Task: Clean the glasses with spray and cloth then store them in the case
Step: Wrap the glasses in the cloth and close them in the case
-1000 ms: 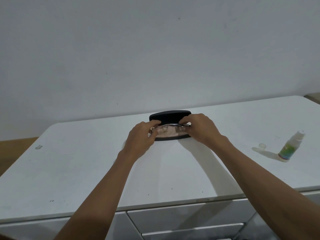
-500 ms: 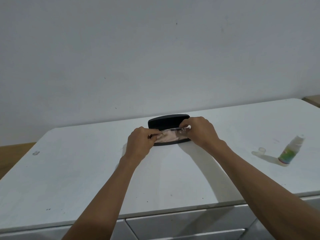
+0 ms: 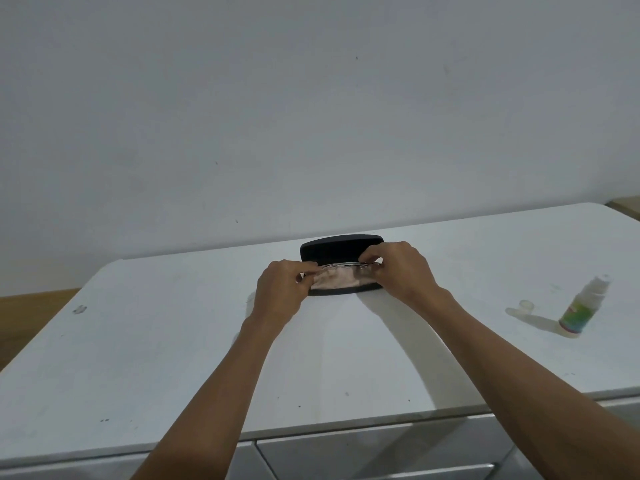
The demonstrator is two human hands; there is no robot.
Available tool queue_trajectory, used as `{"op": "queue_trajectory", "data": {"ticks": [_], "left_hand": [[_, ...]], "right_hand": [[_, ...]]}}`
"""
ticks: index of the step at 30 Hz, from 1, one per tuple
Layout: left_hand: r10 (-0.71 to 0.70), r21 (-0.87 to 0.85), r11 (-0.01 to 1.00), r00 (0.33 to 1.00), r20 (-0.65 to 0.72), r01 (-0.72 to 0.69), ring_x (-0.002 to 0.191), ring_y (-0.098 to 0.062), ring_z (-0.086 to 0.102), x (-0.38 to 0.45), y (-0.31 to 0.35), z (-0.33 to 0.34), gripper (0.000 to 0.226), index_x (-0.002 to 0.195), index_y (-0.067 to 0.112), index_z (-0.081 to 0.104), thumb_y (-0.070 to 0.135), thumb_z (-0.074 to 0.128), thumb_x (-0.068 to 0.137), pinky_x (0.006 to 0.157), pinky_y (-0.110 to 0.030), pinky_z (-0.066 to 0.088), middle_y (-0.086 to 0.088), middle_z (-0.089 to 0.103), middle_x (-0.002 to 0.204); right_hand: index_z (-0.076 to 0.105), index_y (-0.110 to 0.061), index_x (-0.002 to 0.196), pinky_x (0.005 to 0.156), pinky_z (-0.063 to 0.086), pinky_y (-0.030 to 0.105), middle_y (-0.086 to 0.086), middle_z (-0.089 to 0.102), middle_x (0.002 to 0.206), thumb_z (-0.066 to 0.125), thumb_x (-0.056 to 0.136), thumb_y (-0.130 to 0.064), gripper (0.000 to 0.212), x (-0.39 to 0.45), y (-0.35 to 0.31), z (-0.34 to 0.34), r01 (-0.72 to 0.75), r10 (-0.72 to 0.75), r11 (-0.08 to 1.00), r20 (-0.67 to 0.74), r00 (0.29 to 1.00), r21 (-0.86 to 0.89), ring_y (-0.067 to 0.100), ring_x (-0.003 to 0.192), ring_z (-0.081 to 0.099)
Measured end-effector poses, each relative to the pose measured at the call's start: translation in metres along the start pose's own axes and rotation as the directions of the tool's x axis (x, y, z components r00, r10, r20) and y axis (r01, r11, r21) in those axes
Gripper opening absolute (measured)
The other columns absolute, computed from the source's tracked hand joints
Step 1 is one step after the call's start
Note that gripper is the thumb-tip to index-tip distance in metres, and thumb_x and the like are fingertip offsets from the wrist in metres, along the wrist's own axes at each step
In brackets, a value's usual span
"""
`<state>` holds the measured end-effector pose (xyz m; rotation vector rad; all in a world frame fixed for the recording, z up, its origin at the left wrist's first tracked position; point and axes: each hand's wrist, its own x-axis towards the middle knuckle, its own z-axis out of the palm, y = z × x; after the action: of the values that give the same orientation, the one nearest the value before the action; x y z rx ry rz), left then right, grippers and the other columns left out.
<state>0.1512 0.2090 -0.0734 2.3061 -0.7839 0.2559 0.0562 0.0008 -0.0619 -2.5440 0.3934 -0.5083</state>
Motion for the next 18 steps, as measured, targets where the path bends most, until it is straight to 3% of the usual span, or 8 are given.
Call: {"op": "queue_trajectory", "data": {"ticks": [3,6,8,11,18], "left_hand": [[0.013,0.005,1.000,1.000,-0.018,-0.013,0.085,-0.014,0.066,-0.002,0.000,0.001,0.021,0.108,0.031,0.079,0.021,0.069,0.092,0.074,-0.027,0.047,0.009,0.077,0.107],[0.050,0.025,0.999,0.989,-0.137,-0.047,0.091,-0.019,0.064,-0.011,0.001,-0.001,0.026,0.116,0.028,0.076,0.019,0.068,0.093,0.074,-0.028,0.046,-0.001,0.069,0.097],[0.148,0.067,0.988,0.964,-0.220,-0.136,0.091,-0.014,0.062,-0.017,0.003,-0.002,0.021,0.108,0.026,0.078,0.018,0.072,0.089,0.069,-0.027,0.047,0.003,0.070,0.094],[0.323,0.180,0.940,0.927,-0.188,-0.291,0.088,-0.013,0.060,-0.026,0.009,-0.004,0.012,0.089,0.025,0.078,0.017,0.080,0.080,0.058,-0.026,0.047,0.011,0.070,0.088],[0.242,0.146,0.964,0.964,-0.115,-0.224,0.092,-0.016,0.059,-0.033,0.000,0.008,0.013,0.086,0.019,0.080,0.008,0.079,0.079,0.062,-0.034,0.055,0.006,0.074,0.089]], "right_hand": [[0.076,-0.027,0.112,0.079,0.049,0.032,-0.010,0.074,0.116,0.065,0.091,-0.018,0.025,-0.003,-0.002,-0.002,0.030,-0.031,0.998,-0.020,0.999,-0.051,0.018,0.102,0.065],[0.077,-0.026,0.106,0.077,0.048,0.034,-0.008,0.072,0.107,0.063,0.090,-0.016,0.024,-0.013,-0.001,-0.004,0.089,-0.093,0.995,-0.079,0.993,-0.055,0.019,0.099,0.062],[0.077,-0.030,0.095,0.071,0.049,0.034,-0.011,0.069,0.095,0.065,0.088,-0.018,0.018,-0.021,0.000,-0.004,0.151,-0.158,0.986,-0.092,0.983,-0.077,0.017,0.092,0.060],[0.077,-0.032,0.088,0.066,0.049,0.033,-0.013,0.067,0.090,0.067,0.087,-0.020,0.015,-0.034,-0.003,-0.008,0.193,-0.204,0.972,-0.068,0.977,-0.132,0.015,0.091,0.057],[0.078,-0.034,0.106,0.068,0.038,0.030,-0.013,0.073,0.105,0.056,0.091,-0.011,0.035,-0.041,0.003,-0.002,0.122,-0.123,0.975,0.003,0.992,-0.185,0.020,0.104,0.055]]}}
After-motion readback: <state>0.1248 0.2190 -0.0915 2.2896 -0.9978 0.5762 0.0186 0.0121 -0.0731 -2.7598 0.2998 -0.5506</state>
